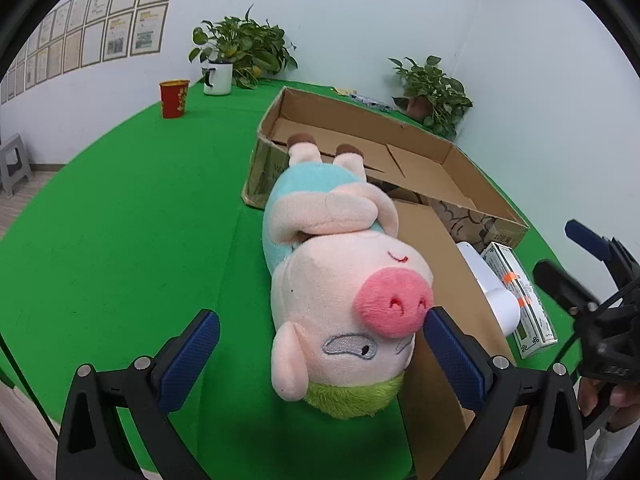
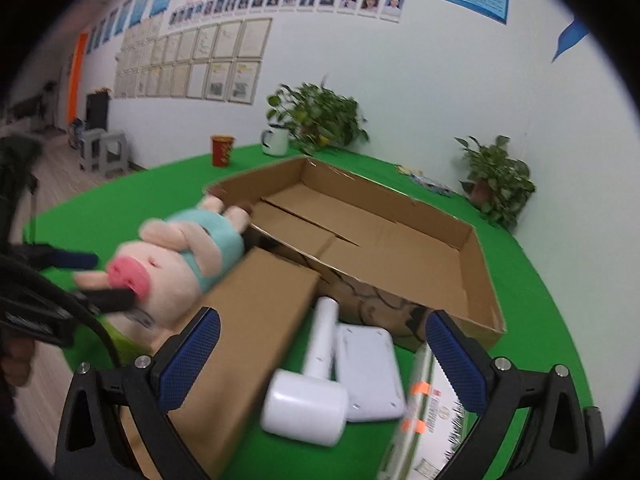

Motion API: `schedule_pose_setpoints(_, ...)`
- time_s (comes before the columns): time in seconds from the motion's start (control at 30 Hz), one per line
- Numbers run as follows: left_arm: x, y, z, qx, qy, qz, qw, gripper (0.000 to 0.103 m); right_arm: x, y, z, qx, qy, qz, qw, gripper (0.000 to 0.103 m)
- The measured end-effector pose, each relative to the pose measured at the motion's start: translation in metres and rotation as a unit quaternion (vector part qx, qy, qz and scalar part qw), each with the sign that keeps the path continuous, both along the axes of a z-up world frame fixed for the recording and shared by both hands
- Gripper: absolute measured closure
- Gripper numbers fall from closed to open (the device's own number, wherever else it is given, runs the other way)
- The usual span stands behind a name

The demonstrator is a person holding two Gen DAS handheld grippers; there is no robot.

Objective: Organize objects
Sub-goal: 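Grasp the pink plush pig with the right gripper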

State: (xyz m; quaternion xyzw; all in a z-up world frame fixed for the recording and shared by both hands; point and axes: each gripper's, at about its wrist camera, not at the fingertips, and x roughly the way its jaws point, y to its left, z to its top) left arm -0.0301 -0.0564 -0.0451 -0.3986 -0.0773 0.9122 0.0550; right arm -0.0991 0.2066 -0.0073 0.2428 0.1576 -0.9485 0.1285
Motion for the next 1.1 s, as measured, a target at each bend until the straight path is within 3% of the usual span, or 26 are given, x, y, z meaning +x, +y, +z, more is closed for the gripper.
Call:
schedule_pose_setpoints(0.2,-0.017,-0.002,-0.017,0.056,-0.001,-0.026,0.9981,0.002,-0.013,-0.003,0.016,-0.106,-0.049,0.061,0.991,0.001)
schedule_pose_setpoints(0.27,-0.019,0.001,-0.019,0.07,0.004,-0.041,0.9967,0.012,-0.018,-0.004,0.021,-0.13,-0.056,0.072,0.987,0.001)
schedule_pose_setpoints(0.3,-0.02,0.001,-0.02,0.09,0.006,-0.055,0.9944,0.024,-0.021,-0.007,0.023,-0.134,-0.057,0.079,0.986,0.001)
schedule_pose_setpoints(0.33,-0.021,0.0,-0.021,0.101,0.005,-0.065,0.9928,0.028,-0.022,-0.011,0.024,-0.133,-0.058,0.084,0.986,0.001)
schedule_pose_setpoints(0.47,-0.023,0.001,-0.023,0.099,0.016,-0.064,0.9929,0.036,-0.031,-0.035,0.025,-0.122,-0.069,0.108,0.984,0.001)
schedule_pose_setpoints(0.53,-0.015,0.003,-0.02,0.115,0.029,-0.064,0.9908,0.04,-0.036,-0.048,0.025,-0.111,-0.07,0.114,0.985,0.001)
schedule_pose_setpoints(0.77,0.009,-0.01,-0.015,0.137,0.025,-0.058,0.9886,0.049,-0.061,-0.089,0.017,-0.101,-0.144,0.131,0.976,0.001)
schedule_pose_setpoints(0.87,0.025,-0.024,-0.01,0.136,0.017,-0.062,0.9886,0.049,-0.061,-0.098,0.015,-0.135,-0.193,0.141,0.962,0.001)
schedule_pose_setpoints(0.93,0.039,-0.034,-0.006,0.125,0.014,-0.064,0.9899,0.049,-0.064,-0.108,0.012,-0.161,-0.243,0.154,0.944,0.001)
schedule_pose_setpoints(1.1,0.055,-0.055,-0.006,0.123,0.009,-0.058,0.9907,0.049,-0.066,-0.143,-0.008,-0.151,-0.305,0.151,0.928,0.001)
